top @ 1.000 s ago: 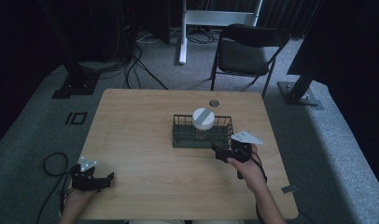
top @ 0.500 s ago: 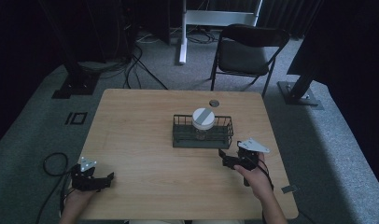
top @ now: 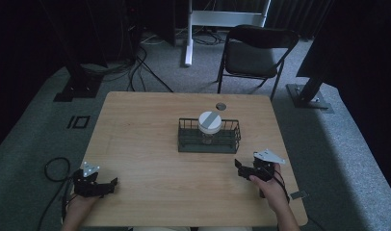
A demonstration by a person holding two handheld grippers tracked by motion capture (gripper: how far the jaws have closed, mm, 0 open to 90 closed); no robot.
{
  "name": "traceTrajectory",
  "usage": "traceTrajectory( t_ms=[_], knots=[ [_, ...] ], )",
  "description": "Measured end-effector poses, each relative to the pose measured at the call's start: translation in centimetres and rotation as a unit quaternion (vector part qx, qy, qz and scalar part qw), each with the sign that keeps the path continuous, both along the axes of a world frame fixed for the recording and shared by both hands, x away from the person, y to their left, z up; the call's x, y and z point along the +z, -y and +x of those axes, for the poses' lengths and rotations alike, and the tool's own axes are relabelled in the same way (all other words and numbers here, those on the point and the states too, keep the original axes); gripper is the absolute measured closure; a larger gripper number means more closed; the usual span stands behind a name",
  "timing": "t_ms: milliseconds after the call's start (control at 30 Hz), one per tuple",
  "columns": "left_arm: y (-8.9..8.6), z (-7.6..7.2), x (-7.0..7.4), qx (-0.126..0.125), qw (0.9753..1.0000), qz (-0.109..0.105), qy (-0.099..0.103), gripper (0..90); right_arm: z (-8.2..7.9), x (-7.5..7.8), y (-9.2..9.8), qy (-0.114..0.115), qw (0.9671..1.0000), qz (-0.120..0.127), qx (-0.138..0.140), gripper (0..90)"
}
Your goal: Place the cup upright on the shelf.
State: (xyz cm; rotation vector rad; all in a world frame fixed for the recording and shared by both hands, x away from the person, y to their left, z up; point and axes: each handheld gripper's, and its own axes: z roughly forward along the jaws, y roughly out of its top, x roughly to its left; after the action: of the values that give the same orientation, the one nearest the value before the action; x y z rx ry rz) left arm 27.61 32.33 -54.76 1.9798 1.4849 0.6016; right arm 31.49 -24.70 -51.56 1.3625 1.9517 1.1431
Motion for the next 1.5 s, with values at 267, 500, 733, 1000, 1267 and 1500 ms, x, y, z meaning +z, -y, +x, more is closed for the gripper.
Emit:
traceTrajectory(
  t_ms=[267, 500, 733, 1000, 1267, 1500],
  knots=[
    [0.0, 0.0, 0.0, 0.0, 1.0, 0.0, 0.0, 0.5, -0.1, -1.3, 1.1, -0.017, 0.9996, -0.016, -0.014, 11.9],
    [0.0, 0.0, 0.0, -0.001, 1.0, 0.001, 0.0, 0.5, 0.0, -2.1, 1.9, -0.031, 0.9983, -0.035, -0.033, 11.9],
    [0.0, 0.0, 0.0, -0.001, 1.0, 0.001, -0.001, 0.6, 0.2, -2.8, 2.5, -0.049, 0.9965, -0.049, -0.047, 11.9],
    [0.0, 0.0, 0.0, 0.0, 1.0, 0.001, 0.0, 0.5, 0.5, -3.2, 3.4, -0.06, 0.9941, -0.055, -0.072, 11.9],
    [0.0, 0.0, 0.0, 0.0, 1.0, 0.0, 0.0, 0.6, 0.7, -3.5, 3.9, -0.081, 0.9909, -0.068, -0.084, 11.9],
    [0.0, 0.0, 0.0, 0.0, 1.0, 0.0, 0.0, 0.5, 0.9, -3.5, 4.1, -0.091, 0.9902, -0.054, -0.091, 11.6]
  ],
)
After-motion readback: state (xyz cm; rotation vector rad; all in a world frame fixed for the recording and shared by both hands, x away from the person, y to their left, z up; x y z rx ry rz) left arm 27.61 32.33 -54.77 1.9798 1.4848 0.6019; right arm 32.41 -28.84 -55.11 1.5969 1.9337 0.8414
